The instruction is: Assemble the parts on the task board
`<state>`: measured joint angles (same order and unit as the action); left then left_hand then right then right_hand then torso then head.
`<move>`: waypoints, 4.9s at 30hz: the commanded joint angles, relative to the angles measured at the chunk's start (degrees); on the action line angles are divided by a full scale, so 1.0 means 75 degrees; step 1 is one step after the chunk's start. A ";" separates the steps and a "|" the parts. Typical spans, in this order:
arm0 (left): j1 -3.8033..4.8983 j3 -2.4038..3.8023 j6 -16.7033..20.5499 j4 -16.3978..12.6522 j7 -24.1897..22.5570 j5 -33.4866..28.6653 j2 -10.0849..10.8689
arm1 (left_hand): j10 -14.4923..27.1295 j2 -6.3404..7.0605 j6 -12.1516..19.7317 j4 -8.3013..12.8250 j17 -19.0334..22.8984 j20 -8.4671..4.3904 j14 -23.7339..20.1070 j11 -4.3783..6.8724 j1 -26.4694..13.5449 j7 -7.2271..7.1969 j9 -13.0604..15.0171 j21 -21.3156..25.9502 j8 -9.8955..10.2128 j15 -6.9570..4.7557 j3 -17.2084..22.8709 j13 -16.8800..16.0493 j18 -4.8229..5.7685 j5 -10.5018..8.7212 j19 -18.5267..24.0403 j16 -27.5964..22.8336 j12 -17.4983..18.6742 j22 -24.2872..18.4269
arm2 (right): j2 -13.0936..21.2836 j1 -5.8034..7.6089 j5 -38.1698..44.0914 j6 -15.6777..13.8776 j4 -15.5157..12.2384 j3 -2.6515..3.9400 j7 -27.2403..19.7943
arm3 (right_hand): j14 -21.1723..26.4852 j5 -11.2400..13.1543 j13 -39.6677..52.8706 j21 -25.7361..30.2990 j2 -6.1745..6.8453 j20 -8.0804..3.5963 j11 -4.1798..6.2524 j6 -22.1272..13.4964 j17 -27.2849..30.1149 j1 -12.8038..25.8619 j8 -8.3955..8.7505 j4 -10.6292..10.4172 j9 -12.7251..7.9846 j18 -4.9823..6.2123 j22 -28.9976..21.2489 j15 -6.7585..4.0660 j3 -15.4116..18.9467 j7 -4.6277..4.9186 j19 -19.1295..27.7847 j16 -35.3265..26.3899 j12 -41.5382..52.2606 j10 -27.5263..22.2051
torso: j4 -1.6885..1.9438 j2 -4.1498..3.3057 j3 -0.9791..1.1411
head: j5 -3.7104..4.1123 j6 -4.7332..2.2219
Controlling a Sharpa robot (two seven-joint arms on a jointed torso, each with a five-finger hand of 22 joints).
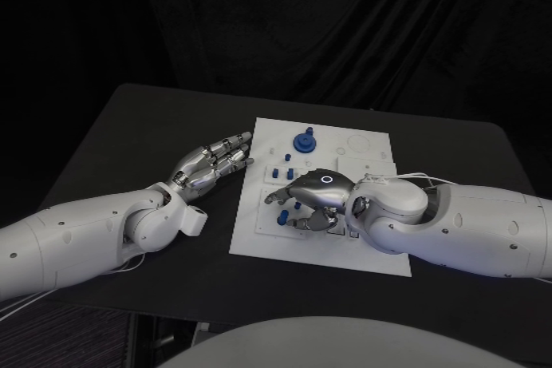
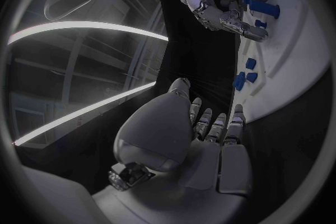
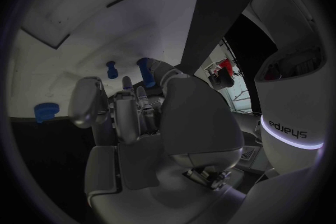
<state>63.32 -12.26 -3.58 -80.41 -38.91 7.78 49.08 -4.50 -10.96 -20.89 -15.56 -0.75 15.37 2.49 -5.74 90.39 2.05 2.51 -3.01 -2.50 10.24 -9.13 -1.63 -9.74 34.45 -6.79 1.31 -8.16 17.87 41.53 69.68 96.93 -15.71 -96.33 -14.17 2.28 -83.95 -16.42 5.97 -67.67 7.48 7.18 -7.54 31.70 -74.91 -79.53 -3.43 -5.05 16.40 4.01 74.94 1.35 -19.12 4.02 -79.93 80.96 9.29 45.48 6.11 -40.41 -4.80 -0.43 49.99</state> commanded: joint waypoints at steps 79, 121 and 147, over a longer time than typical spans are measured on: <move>-0.0026 0.0008 -0.0024 -0.0189 -0.0354 -0.0017 0.0228 | -0.0050 -0.0008 -0.0020 0.0010 -0.0011 0.0057 0.0011 -0.0060 0.0063 0.0082 -0.0002 -0.0043 -0.0007 0.0056 0.0102 -0.0010 0.0049 0.0054 -0.0014 0.0068 -0.0036 -0.0003 | 0.3666 0.0065 0.0450 0.0588 -0.2605 -0.0011 0.4811 | -0.0806 -0.0073 1.1204 -0.2856 0.0202 -0.0906 0.1232 0.2952 -0.2013 0.3359 -0.3565 -0.1593 0.3319 -0.0499 0.1961 -0.0991 0.0986 -0.0271 -0.1278 0.1205 1.0761 0.5936 | -0.0005 0.0019 -0.0016 | 0.0348 0.0001; -0.0081 0.0008 -0.0103 -0.0127 -0.0323 -0.0017 0.0178 | -0.0043 -0.0015 -0.0018 0.0009 -0.0011 0.0063 0.0011 -0.0092 0.0067 0.0088 -0.0003 -0.0043 -0.0005 0.0068 0.0119 -0.0008 0.0055 0.0048 -0.0014 0.0070 -0.0031 -0.0012 | 0.3349 -0.0289 0.0450 0.0600 -0.2203 -0.0012 0.4648 | -0.0806 -0.0076 1.1204 -0.2824 0.0138 -0.0900 0.1210 0.2986 -0.2013 0.3381 -0.3413 -0.1582 0.3280 -0.0489 0.1948 -0.0979 0.0921 -0.0243 -0.1259 0.1205 1.0761 0.5936 | -0.0024 0.0015 -0.0001 | 0.0316 0.0001; -0.0110 0.0008 -0.0156 -0.0121 -0.0270 -0.0017 0.0162 | -0.0039 -0.0015 -0.0092 0.0005 -0.0010 0.0070 0.0006 -0.0050 0.0066 0.0249 0.0008 -0.0049 -0.0021 0.0086 0.0158 -0.0008 0.0068 0.0032 -0.0024 0.0072 -0.0036 -0.0014 | 0.3082 -0.0410 0.0309 0.0846 -0.1875 -0.0011 0.4482 | -0.0806 -0.0059 1.1204 -0.2771 0.0149 -0.0798 0.1059 0.3047 -0.2013 0.3319 -0.2493 -0.1577 0.2813 -0.0473 0.1927 -0.0864 0.0880 -0.0070 -0.1226 0.1205 1.0761 0.5936 | -0.0015 0.0011 -0.0006 | 0.0316 0.0001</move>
<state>62.59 -12.26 -3.84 -81.24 -38.91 7.76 50.40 -4.81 -10.96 -21.60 -15.57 -0.75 15.58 2.54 -6.04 90.39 3.60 2.52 -3.01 -2.50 10.59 -8.18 -1.65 -9.75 34.71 -7.00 1.53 -8.16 17.73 64.67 66.77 99.58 -10.05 -110.49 -14.26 36.14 -83.84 -16.83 74.91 -88.74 8.98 0.72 0.70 54.53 -74.91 -54.36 -22.26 -16.75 37.57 1.35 74.93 -5.52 -12.19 3.14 -83.95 89.83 89.85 84.02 5.99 -40.30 -4.83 1.90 49.99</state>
